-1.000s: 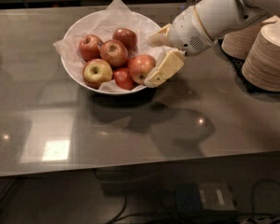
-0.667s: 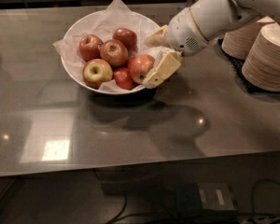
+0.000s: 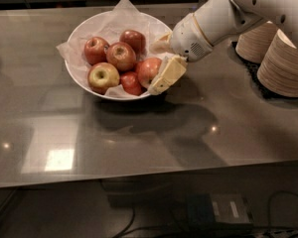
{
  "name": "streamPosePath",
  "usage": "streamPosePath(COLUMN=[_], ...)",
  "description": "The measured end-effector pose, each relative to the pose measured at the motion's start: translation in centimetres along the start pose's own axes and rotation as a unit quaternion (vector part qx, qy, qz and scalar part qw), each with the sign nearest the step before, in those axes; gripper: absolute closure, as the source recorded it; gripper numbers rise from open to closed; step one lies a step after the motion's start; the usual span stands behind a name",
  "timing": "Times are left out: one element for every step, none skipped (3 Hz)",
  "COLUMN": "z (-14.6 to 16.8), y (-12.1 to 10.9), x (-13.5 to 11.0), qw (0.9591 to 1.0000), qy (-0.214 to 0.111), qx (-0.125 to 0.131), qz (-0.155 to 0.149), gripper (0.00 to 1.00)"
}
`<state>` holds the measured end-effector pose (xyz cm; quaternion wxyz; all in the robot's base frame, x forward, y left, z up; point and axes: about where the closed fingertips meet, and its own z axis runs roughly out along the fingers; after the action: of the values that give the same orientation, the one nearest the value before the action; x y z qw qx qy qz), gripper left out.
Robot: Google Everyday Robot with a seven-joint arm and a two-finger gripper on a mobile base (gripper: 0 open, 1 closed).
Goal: Pick apple from white bowl
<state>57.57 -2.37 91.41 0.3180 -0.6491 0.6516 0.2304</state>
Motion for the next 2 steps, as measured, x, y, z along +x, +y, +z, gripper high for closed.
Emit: streamPosePath(z=[1.01, 1.63], y=[-0.35, -0.57], x=[0.46, 0.77], qw=[0.9998, 0.9995], qy=[0.003, 0.005], qx=[-0.016, -0.027], qz=[0.008, 0.014], gripper=[0.19, 0.2])
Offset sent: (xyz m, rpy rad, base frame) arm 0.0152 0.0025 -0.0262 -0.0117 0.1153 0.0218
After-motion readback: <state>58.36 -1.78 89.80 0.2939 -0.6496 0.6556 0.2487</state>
